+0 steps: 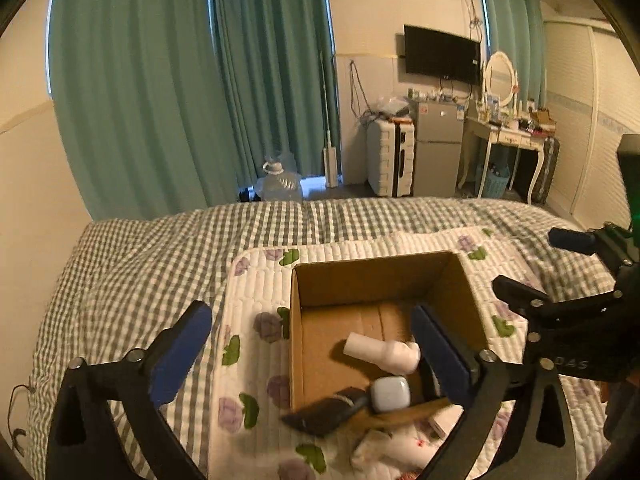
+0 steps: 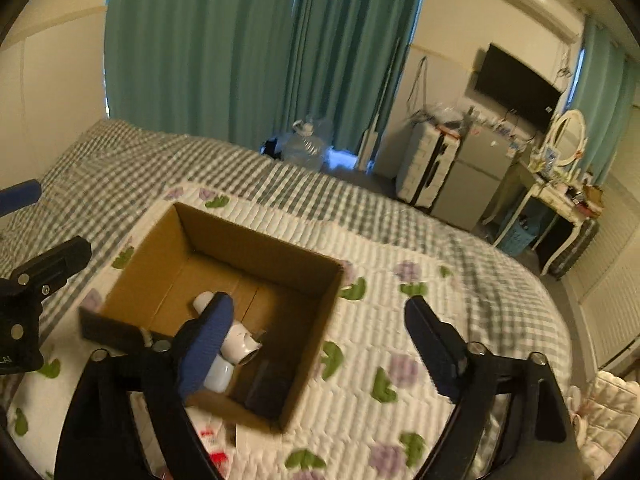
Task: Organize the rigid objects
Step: 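Lower the white bottle and blue earbud case into the box, open both tools, then grasp the white plug charger with the left tool while the right tool grasps the white-and-red cylinder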
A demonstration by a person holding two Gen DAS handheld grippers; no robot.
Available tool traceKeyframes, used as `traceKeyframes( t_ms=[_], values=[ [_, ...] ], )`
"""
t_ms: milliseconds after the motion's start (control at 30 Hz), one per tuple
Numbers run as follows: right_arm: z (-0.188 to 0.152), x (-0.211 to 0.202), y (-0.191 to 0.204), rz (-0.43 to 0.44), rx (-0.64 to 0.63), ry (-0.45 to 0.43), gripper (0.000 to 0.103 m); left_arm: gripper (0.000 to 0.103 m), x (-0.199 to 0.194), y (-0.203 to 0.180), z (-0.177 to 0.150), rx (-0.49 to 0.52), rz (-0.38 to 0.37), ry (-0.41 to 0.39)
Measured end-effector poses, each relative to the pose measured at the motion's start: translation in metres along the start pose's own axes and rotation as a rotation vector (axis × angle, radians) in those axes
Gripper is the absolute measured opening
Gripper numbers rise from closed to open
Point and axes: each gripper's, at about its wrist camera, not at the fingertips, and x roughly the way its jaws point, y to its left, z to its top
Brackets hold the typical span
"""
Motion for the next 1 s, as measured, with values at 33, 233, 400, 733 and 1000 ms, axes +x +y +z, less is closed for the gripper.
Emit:
traceKeyframes(
  t_ms=[33, 233, 400, 733, 1000],
  values=[
    [-0.002, -0.014, 0.000, -0.007, -0.001, -0.010, 0.094, 0.103, -0.013, 0.000, -0.002, 0.002, -0.003, -0.008],
    [-0.018, -0.084, 0.008, -0.044, -0.007, -0.075, 0.103, 0.103, -0.061, -0.002, -0.017, 0.012, -0.025, -0.030],
    [-0.039, -0.114, 0.018, -0.041, -0.008, -0.110, 0.103, 0.103, -0.086, -0.005, -0.038, 0.020, -0.029, -0.054],
    [-0.093, -0.074, 0.034, 0.004, 0.004, -0.041, 0.103, 0.103, -0.042, -0.003, -0.097, 0.033, 0.021, 0.031],
    [-0.126, 0.017, 0.037, 0.022, -0.008, 0.110, 0.103, 0.103, 0.024, -0.010, -0.145, -0.007, 0.032, 0.136]
  ],
)
